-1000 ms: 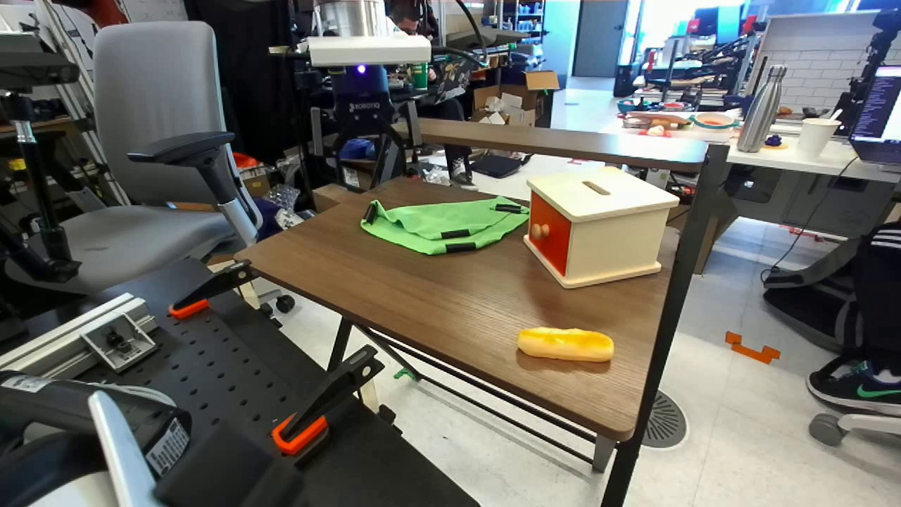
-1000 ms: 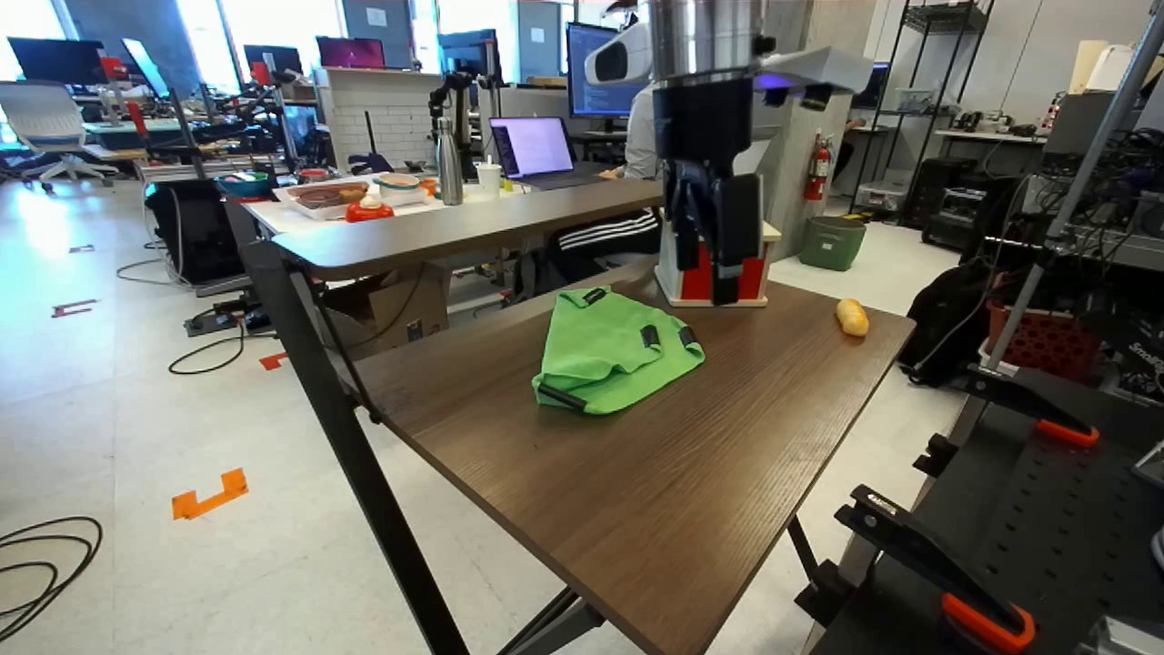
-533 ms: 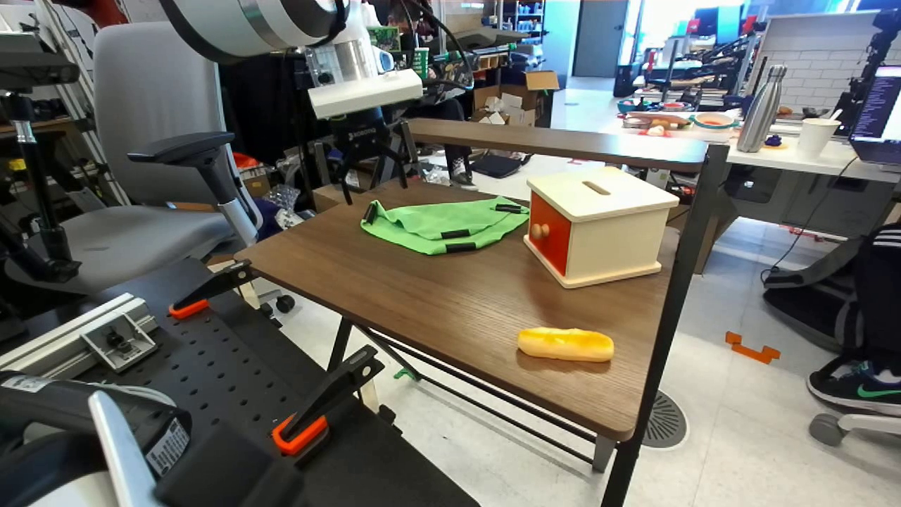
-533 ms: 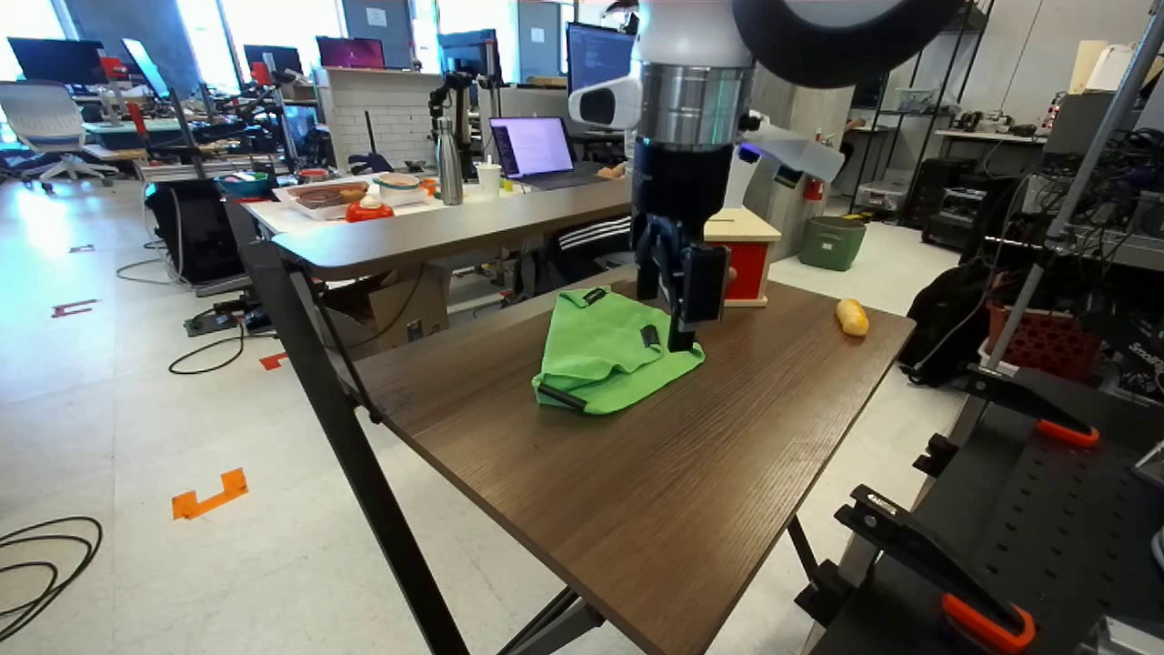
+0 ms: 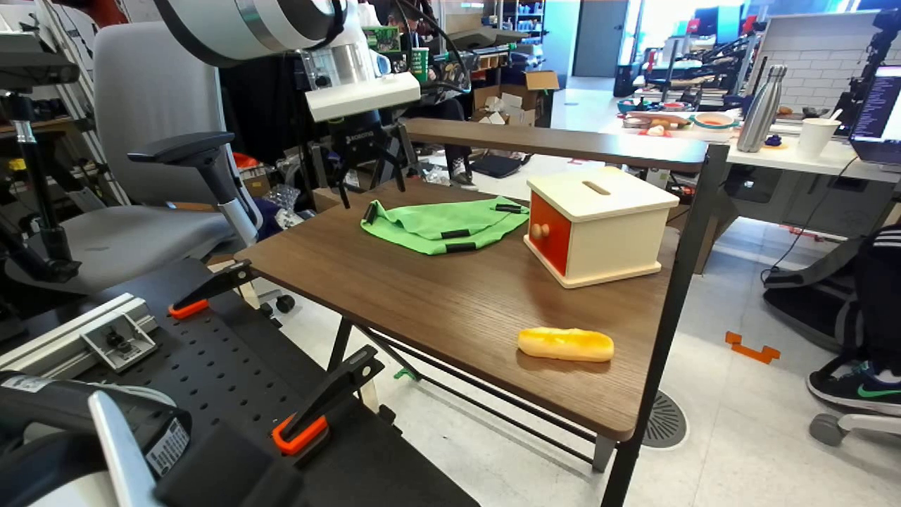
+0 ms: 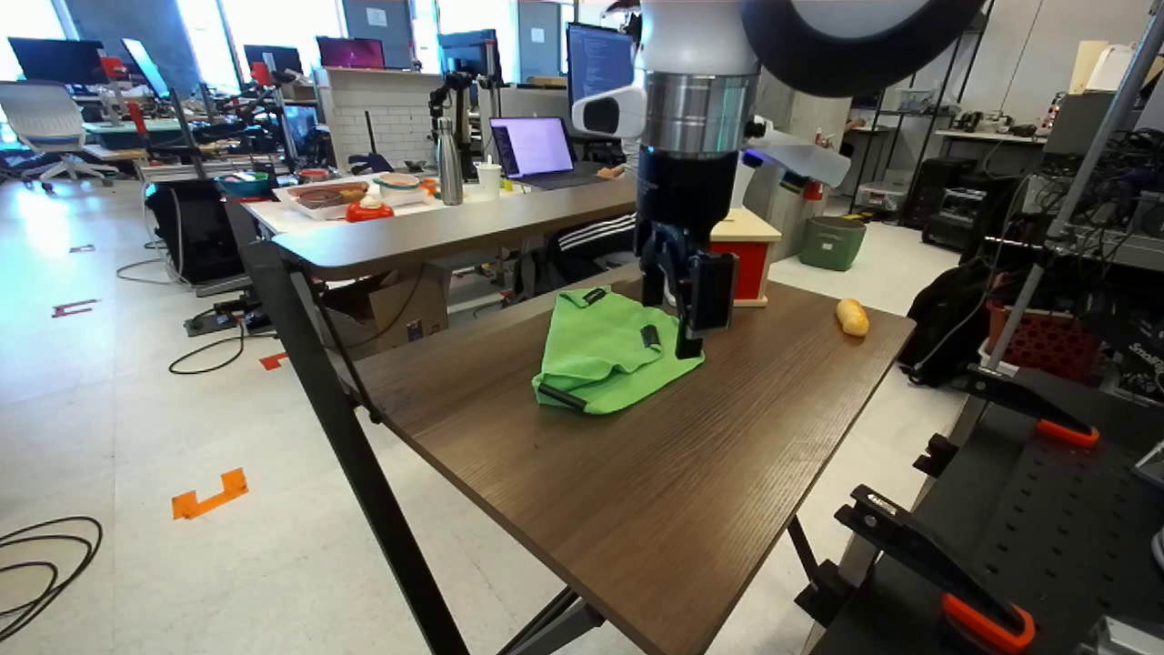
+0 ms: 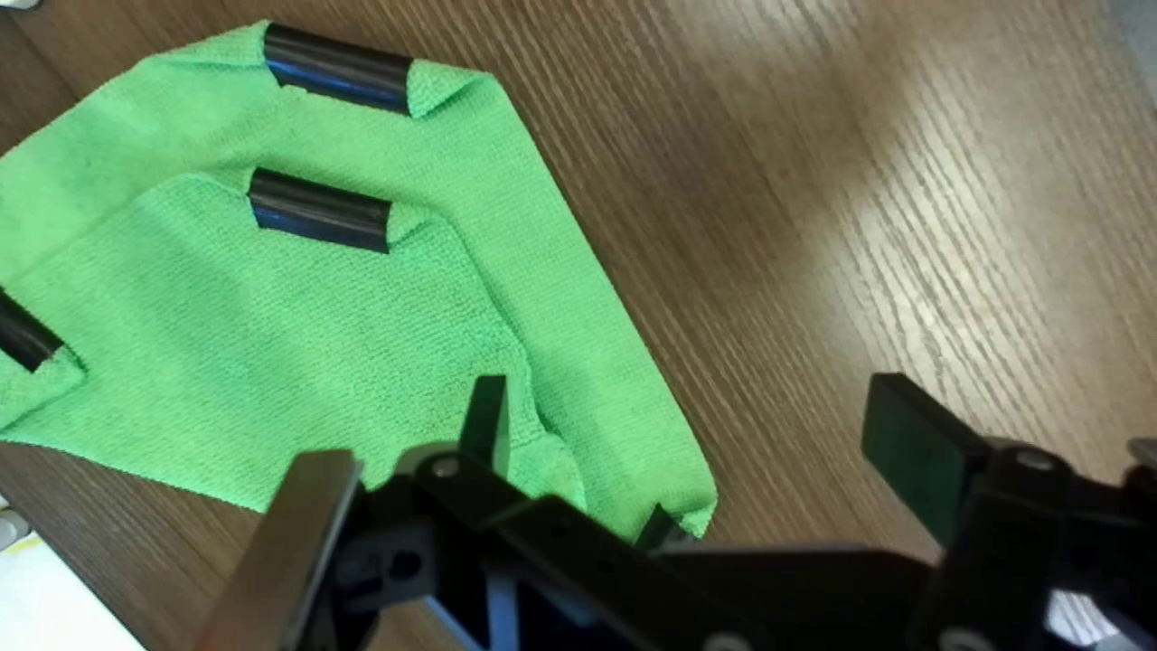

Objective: Fold the green cloth on the table

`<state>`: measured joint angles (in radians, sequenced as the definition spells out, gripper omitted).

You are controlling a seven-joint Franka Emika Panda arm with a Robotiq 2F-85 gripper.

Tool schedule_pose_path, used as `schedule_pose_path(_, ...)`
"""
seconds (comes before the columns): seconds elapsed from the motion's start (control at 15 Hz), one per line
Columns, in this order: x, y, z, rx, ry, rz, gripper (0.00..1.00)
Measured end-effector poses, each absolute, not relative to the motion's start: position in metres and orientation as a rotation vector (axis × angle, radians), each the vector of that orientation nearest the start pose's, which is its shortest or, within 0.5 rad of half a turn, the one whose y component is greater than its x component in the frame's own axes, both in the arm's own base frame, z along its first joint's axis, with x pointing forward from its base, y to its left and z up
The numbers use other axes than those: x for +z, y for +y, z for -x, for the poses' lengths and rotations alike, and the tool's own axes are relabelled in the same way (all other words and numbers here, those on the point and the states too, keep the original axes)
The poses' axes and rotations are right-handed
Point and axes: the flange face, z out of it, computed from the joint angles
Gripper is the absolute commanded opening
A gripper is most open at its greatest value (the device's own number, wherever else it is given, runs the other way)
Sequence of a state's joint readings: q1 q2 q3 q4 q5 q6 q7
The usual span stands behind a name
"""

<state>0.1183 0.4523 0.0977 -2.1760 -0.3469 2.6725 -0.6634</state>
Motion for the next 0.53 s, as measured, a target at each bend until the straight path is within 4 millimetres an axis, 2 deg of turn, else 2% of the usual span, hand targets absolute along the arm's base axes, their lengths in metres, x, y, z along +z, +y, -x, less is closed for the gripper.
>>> schedule_pose_path(0.27, 0.18, 0.125, -0.545, 0.015, -1.772, 2.734, 1.0)
schedule_pose_path(0.53, 0.177, 0.135, -0.538, -0.026, -1.597, 2.738, 1.0)
